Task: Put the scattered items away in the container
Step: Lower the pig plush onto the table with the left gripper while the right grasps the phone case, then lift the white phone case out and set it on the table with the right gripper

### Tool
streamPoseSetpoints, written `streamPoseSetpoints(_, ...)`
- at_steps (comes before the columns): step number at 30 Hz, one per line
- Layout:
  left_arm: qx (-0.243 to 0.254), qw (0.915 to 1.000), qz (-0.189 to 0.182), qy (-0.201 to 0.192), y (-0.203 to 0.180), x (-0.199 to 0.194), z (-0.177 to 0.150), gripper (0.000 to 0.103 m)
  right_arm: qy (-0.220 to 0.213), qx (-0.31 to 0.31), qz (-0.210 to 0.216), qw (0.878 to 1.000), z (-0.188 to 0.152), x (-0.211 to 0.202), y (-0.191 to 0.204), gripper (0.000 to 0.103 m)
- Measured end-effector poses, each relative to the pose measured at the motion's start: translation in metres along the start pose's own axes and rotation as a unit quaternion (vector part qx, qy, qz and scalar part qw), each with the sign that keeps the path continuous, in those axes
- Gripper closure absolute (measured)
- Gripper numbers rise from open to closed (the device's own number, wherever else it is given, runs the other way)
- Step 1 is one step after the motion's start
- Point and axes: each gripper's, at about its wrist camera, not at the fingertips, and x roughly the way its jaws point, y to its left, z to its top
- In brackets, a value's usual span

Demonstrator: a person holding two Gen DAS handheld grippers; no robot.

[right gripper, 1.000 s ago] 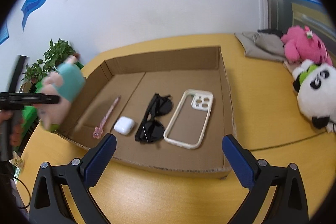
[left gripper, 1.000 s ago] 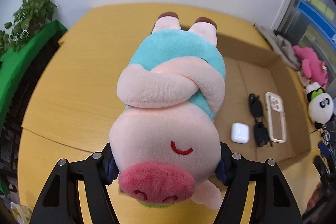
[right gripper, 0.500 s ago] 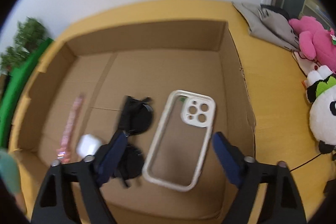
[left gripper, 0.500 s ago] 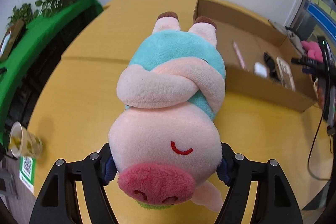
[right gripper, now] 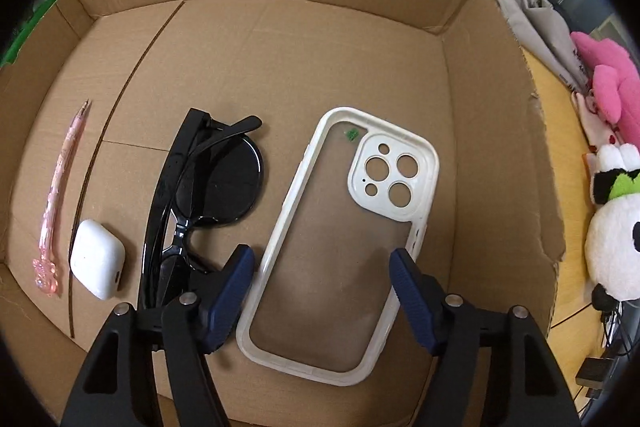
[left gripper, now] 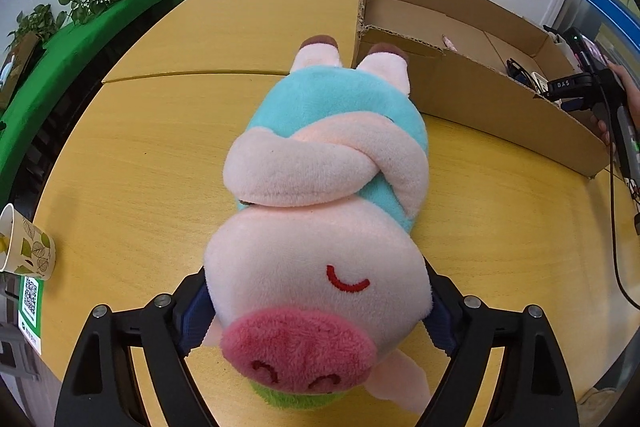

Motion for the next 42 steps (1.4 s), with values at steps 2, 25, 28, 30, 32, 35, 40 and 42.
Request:
streamPoseSetpoints(2,-0.002,1.0,0.001,-0.008,0.002,-0.004,-0.002,0.014,-0.004,0.002,0.019,1.0,-0.005,-0.003,-0.002,0.049)
streamPoseSetpoints(25,0.041,0.9923,-0.067,-0.096,-0.036,-0.069,0.031,0.012,-0.229,-0.037,0.073,0.97,-0.126,-0.2,-0.056,0.099)
streamPoseSetpoints(28,0.05,0.9916,-0.08,-0.088,-0.057,-0.068,0.052,0.01,-0.22,-0.025,0.087,0.971,-0.153,-0.185,-0.049,0.099)
streamPoseSetpoints(30,0.063,0.9912,-0.086,-0.079,-0.073,-0.063,0.068,0.01,-0.199,-0.013,0.094,0.976,-0.176,-0.163,-0.049,0.098)
streamPoseSetpoints(32,0.08,0.9904,-0.091,-0.066,-0.093,-0.056,0.088,0.01,-0.169,0.002,0.1,0.981,-0.194,-0.132,-0.046,0.098)
streamPoseSetpoints(35,0.099,0.9896,-0.095,-0.042,-0.12,-0.038,0.121,0.01,-0.137,0.019,0.092,0.986,-0.216,-0.099,-0.04,0.098)
streamPoseSetpoints(40,0.1,0.9912,-0.085,0.016,-0.157,0.018,0.183,0.01,-0.125,0.051,0.094,0.986,-0.239,-0.078,-0.047,0.095)
streamPoseSetpoints(42,0.101,0.9918,-0.067,0.041,-0.166,0.043,0.2,0.01,-0.131,0.052,0.105,0.984,-0.248,-0.082,-0.05,0.094)
